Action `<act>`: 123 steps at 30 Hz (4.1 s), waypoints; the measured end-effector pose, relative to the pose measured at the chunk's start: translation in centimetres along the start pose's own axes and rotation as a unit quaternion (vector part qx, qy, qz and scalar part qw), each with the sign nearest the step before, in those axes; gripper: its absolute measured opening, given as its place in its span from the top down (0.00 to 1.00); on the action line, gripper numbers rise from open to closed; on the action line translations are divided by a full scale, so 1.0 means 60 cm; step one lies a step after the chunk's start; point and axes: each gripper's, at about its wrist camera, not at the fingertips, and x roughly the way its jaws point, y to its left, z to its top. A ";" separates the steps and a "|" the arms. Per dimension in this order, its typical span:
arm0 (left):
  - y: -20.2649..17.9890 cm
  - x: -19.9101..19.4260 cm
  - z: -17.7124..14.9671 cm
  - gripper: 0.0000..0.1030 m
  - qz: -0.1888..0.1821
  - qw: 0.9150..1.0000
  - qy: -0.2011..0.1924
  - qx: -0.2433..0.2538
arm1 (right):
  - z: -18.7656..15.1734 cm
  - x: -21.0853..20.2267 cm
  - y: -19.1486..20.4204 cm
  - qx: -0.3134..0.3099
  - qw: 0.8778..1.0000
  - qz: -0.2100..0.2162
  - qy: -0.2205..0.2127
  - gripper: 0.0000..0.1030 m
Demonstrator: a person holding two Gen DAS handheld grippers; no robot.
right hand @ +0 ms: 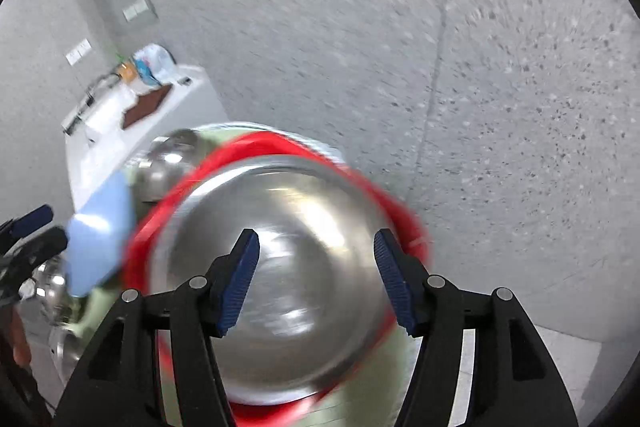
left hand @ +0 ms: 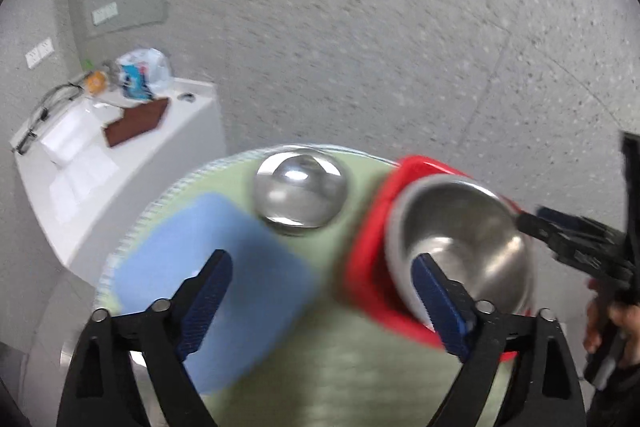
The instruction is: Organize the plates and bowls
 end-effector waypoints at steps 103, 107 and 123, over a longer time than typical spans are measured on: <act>-0.146 0.051 -0.030 0.12 -0.008 0.994 0.008 -0.112 | 0.028 -0.007 -0.047 -0.065 0.997 -0.021 -0.023 0.43; -0.076 0.046 -0.006 0.09 0.007 0.989 -0.011 -0.147 | 0.080 -0.022 0.011 -0.074 0.996 0.032 -0.040 0.28; 0.070 0.278 0.050 0.26 0.057 0.968 0.097 -0.226 | 0.181 0.290 0.203 -0.134 0.982 0.037 0.130 0.33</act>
